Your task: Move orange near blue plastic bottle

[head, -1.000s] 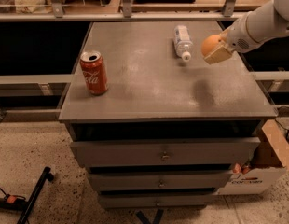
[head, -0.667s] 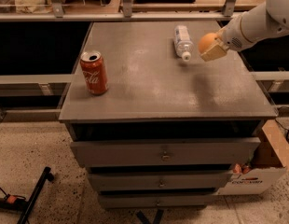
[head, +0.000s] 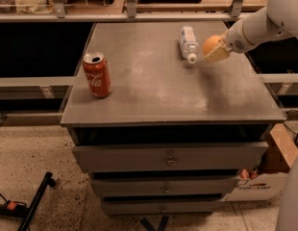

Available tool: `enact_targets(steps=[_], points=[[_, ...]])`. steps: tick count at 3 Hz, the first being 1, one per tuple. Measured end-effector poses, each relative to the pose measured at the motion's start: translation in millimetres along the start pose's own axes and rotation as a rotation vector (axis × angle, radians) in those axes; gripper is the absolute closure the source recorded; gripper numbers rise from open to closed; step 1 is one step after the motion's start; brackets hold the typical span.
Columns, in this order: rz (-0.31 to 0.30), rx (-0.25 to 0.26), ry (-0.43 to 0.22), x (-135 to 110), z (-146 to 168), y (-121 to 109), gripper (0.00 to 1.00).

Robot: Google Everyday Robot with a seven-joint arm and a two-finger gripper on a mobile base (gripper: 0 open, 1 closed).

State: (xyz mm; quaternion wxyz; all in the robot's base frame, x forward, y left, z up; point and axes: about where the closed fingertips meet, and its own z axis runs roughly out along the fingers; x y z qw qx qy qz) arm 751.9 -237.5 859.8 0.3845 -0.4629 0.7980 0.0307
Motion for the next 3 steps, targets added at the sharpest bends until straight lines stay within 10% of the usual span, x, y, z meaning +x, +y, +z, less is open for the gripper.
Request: enact_targets(steps=[2,3], points=[[0.017,-0.017,-0.01,4.4,4.3,-6.5,1.0],[0.004,-0.042,-0.016,0.2,7.2,-2.7,0.84]])
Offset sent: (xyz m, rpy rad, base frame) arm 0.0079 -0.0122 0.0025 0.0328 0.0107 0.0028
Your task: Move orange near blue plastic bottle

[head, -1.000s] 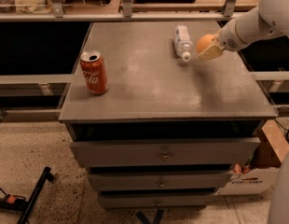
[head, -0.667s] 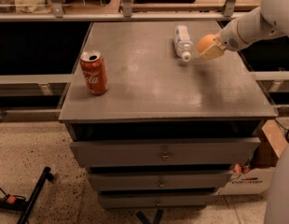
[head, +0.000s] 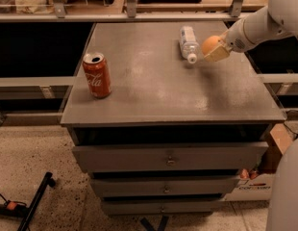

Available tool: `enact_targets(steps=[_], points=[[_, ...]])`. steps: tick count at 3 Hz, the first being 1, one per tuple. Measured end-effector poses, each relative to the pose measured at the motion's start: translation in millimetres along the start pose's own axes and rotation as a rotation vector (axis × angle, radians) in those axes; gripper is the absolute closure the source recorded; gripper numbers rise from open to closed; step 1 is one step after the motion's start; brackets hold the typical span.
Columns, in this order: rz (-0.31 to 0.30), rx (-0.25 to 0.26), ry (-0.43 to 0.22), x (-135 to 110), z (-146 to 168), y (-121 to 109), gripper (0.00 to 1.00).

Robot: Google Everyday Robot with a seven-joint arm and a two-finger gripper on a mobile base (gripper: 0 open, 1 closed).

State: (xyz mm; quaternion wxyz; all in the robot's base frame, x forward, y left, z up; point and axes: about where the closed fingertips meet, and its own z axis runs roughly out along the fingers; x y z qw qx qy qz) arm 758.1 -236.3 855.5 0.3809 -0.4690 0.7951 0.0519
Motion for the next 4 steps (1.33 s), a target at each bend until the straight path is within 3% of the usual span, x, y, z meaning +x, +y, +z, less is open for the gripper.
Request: enact_targets(steps=[1,3,4], points=[[0.004,-0.047,-0.025,-1,3,3,0.61],[0.004,-0.059,-0.026,-1,10,6,0.15],[0.004,-0.065,-0.025,-1,14,8,0.0]])
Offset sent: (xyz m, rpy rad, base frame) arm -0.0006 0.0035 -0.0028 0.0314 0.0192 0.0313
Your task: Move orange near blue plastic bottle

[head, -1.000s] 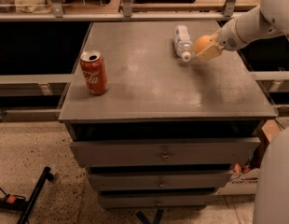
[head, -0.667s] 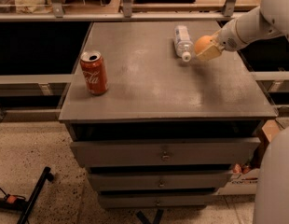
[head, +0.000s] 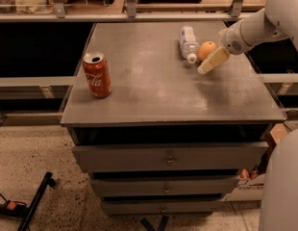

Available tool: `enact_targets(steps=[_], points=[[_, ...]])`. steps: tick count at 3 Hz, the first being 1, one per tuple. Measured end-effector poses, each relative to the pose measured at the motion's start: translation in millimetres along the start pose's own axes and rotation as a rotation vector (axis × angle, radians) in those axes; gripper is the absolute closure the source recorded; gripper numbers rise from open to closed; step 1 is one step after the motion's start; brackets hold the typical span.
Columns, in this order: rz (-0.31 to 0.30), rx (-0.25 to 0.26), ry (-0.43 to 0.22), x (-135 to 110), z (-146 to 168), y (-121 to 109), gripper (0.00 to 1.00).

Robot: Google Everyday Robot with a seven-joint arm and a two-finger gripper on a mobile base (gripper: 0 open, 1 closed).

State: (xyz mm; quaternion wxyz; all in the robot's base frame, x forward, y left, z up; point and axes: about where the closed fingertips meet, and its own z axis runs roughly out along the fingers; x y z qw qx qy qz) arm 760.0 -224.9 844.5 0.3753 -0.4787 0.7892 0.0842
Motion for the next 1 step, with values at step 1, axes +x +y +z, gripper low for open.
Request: enact_targets(steps=[1], points=[[0.0,0.0,0.0,0.0,0.1,0.1,0.0]])
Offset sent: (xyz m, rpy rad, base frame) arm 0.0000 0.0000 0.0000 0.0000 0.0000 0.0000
